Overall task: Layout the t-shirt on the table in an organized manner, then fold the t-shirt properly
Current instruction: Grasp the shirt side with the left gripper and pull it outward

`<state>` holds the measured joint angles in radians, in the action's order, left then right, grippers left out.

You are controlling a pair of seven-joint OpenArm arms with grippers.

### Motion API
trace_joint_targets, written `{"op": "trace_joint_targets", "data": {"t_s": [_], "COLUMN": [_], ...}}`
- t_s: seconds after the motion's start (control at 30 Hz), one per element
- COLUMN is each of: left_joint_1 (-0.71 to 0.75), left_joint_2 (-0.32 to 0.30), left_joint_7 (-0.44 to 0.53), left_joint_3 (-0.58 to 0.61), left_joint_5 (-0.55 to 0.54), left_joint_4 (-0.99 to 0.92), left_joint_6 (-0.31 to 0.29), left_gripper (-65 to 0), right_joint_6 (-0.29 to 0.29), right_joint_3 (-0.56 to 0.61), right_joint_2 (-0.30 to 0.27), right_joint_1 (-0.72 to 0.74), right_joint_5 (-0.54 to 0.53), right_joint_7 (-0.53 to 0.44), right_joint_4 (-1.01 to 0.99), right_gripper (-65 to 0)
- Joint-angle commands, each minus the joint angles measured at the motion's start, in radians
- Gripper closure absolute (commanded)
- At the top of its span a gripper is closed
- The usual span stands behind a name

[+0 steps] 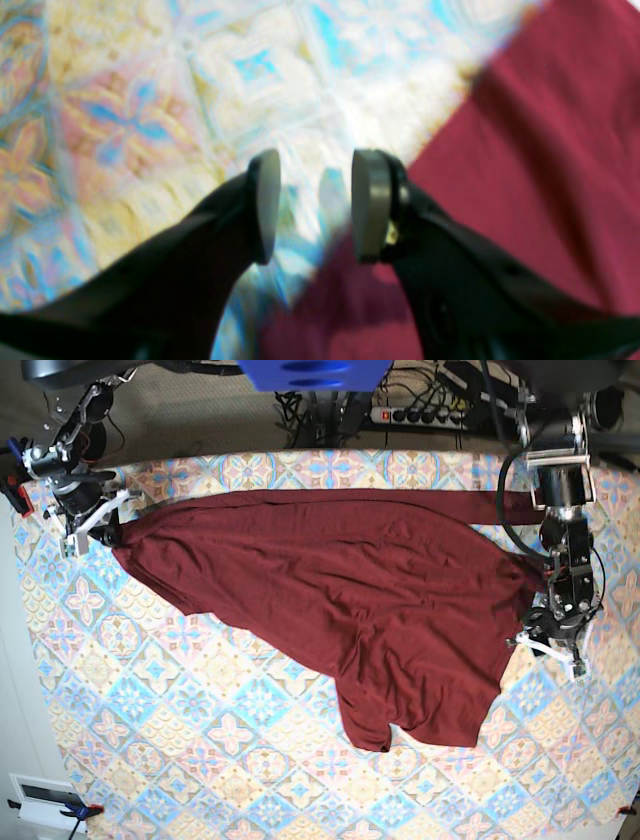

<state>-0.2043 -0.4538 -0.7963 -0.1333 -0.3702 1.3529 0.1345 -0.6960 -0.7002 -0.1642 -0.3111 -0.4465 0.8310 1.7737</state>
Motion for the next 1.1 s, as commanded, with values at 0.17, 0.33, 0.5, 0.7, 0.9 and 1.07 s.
{"op": "trace_joint_targets", "data": {"t_s": [0.17,0.33,0.5,0.7,0.9,1.07], "left_joint_1": [0.222,0.293,0.289,0.289,0.253,0.256], "left_joint_2": [-0.007,-0.007,-0.007,-0.006,-0.006,-0.006], "left_joint_7": [-0.05,-0.061,-0.059,-0.008,-0.004,0.041], "left_joint_3": [-0.161,-0.179,-0.179,-0.171,-0.171,-0.177], "left_joint_5": [-0.103,-0.145,-0.146,-0.145,-0.152,-0.154], "left_joint_4": [0.219,0.228,0.194,0.178,0.081,0.081], "left_joint_6": [0.001,0.001,0.001,0.0,0.0,-0.049], "left_gripper": [-23.4,-23.4,-27.3,-29.5,-28.4,-10.0], "right_joint_6": [-0.001,-0.001,-0.001,-0.001,-0.001,-0.001], "right_joint_3": [-0.006,-0.006,-0.005,-0.005,-0.005,-0.005], "right_joint_2": [-0.016,-0.016,-0.015,-0.015,-0.015,-0.013], "right_joint_1": [0.003,0.003,0.003,-0.001,-0.004,-0.004], "right_joint_5": [-0.01,-0.01,-0.013,-0.013,-0.013,-0.013], "right_joint_7": [-0.019,-0.019,-0.019,-0.019,-0.019,-0.019], "right_joint_4": [0.018,0.016,0.018,0.019,0.019,0.019], "right_gripper": [0.0,0.0,0.0,0.0,0.0,0.0]}}
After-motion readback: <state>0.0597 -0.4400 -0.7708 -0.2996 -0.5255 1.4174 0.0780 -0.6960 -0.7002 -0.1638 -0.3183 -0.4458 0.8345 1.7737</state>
